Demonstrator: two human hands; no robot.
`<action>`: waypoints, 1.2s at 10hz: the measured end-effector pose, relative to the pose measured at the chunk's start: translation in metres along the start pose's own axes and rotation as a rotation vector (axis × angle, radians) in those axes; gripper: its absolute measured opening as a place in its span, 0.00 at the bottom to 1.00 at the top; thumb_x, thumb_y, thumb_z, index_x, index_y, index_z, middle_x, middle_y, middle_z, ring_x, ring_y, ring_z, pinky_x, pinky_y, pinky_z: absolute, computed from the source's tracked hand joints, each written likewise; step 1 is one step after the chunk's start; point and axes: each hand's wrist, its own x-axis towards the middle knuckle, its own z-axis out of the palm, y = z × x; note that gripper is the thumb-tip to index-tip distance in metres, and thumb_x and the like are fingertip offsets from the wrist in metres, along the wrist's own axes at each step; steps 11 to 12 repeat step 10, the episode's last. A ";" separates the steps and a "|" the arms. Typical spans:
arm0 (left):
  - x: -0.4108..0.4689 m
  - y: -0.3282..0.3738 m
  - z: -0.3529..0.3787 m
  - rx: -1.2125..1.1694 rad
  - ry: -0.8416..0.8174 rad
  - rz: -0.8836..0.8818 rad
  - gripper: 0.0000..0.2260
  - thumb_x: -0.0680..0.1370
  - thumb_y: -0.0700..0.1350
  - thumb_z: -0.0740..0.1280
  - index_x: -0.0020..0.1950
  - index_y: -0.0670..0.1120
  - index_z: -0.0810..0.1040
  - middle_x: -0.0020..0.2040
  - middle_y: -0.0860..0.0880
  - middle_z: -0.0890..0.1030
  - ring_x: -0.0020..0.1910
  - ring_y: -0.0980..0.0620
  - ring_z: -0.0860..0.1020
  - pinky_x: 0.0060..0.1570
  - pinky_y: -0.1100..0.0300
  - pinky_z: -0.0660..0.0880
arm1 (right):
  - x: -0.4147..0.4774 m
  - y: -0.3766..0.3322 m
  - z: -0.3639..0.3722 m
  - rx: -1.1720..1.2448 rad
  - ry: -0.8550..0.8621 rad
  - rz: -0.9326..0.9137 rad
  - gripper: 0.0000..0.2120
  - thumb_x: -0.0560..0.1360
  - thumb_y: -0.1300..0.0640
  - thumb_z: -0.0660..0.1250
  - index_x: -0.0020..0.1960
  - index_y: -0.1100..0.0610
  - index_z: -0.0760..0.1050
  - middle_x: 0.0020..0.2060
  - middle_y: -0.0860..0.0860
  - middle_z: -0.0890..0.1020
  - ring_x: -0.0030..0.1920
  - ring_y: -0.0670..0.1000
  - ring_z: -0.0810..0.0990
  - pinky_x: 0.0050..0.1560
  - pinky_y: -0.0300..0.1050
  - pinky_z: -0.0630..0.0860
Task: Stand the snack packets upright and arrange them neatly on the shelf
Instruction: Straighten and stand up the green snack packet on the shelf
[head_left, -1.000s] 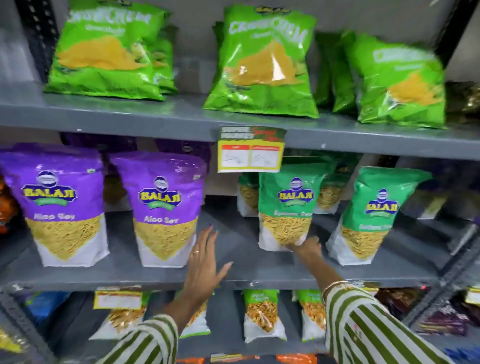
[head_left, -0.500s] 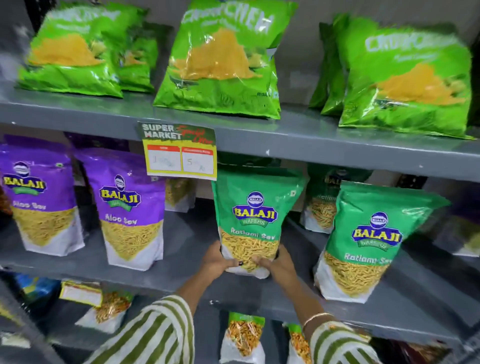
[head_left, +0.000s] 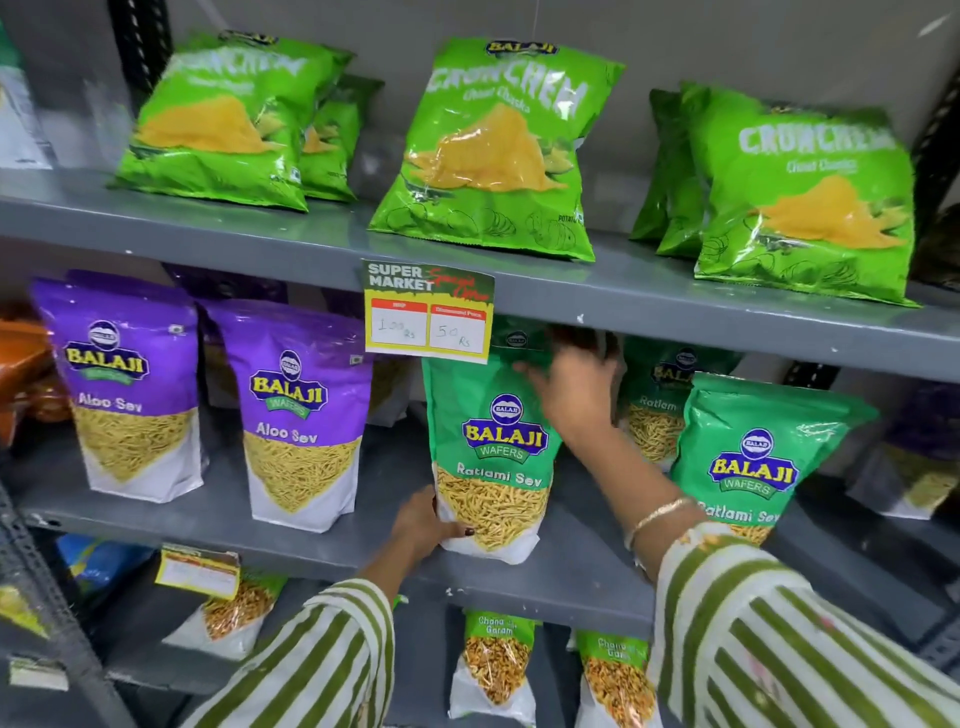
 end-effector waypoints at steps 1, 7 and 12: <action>-0.002 -0.004 0.002 -0.036 -0.002 0.016 0.24 0.67 0.39 0.74 0.61 0.37 0.73 0.52 0.44 0.78 0.53 0.47 0.75 0.47 0.63 0.66 | 0.020 -0.013 -0.002 0.041 -0.165 -0.050 0.15 0.74 0.52 0.66 0.59 0.54 0.76 0.62 0.55 0.78 0.64 0.57 0.73 0.67 0.50 0.68; -0.003 -0.021 0.010 -0.025 0.052 0.018 0.18 0.64 0.41 0.76 0.51 0.42 0.75 0.54 0.40 0.81 0.55 0.42 0.78 0.53 0.53 0.75 | -0.113 0.070 0.126 0.712 -0.444 0.474 0.41 0.59 0.54 0.79 0.66 0.63 0.66 0.63 0.59 0.76 0.64 0.57 0.74 0.53 0.40 0.67; 0.002 -0.025 0.005 -0.037 0.009 0.024 0.17 0.66 0.39 0.75 0.51 0.44 0.73 0.57 0.41 0.81 0.55 0.44 0.79 0.54 0.53 0.74 | -0.120 0.066 0.136 0.694 -0.340 0.487 0.32 0.65 0.58 0.76 0.64 0.63 0.67 0.61 0.59 0.78 0.62 0.58 0.76 0.54 0.40 0.69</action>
